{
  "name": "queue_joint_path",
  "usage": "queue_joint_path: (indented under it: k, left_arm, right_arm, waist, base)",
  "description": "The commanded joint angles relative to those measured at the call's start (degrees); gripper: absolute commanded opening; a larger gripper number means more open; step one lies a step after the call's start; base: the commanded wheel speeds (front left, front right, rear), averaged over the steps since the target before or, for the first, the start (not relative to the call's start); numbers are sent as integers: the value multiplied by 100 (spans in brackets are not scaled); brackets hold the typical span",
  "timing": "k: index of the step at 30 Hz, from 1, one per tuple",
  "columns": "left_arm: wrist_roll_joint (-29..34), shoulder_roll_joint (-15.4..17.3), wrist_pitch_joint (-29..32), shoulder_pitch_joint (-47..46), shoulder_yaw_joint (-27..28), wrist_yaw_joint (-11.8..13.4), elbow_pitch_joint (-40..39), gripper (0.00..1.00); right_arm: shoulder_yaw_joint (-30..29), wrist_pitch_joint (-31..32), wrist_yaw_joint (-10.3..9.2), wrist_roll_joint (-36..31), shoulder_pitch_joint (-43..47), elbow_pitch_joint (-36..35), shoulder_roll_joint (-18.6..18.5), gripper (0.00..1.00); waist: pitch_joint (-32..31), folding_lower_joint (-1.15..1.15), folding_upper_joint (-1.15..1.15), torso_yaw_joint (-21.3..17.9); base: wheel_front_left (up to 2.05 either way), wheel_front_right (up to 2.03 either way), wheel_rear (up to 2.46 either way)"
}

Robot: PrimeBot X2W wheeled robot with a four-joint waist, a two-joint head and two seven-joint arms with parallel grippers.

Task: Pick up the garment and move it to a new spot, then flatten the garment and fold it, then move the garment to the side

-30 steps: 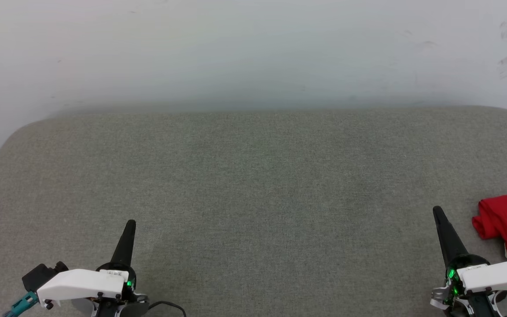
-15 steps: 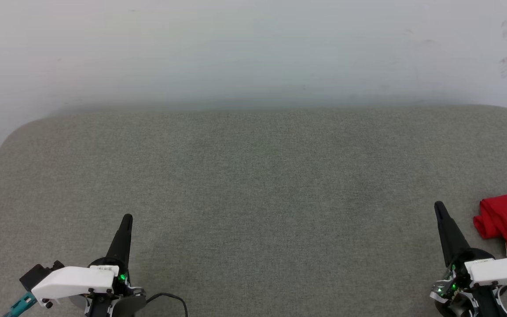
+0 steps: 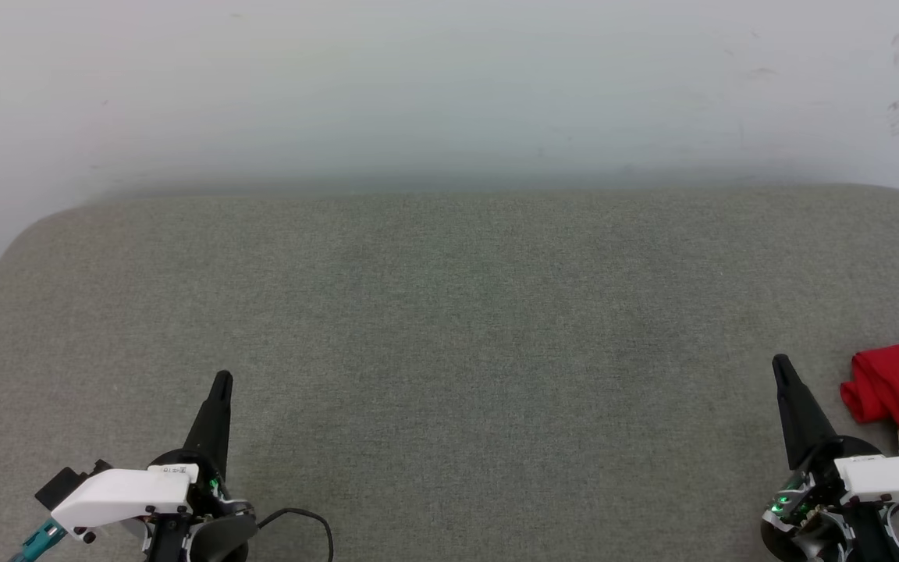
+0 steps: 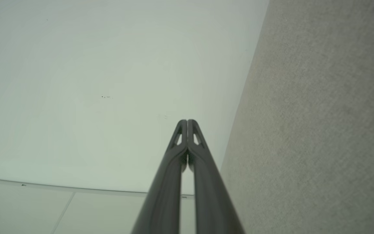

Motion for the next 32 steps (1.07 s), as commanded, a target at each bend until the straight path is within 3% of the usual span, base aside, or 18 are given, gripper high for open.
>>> queue_joint_path:
  k: [1, 32]
  left_arm:
    - [-102, -12, 41, -81, 33, -35, 8, 0]
    - [-254, -21, 81, -93, 53, -47, 17, 0]
  right_arm:
    - [-12, 31, -2, 115, -121, 34, 8, 0]
    - [-80, 93, -2, 214, -148, 79, 53, 0]
  waist:
    - [2, 0, 0, 1]
    - [10, 0, 0, 4]
  base:
    - [0, 0, 0]
    - [0, 0, 0]
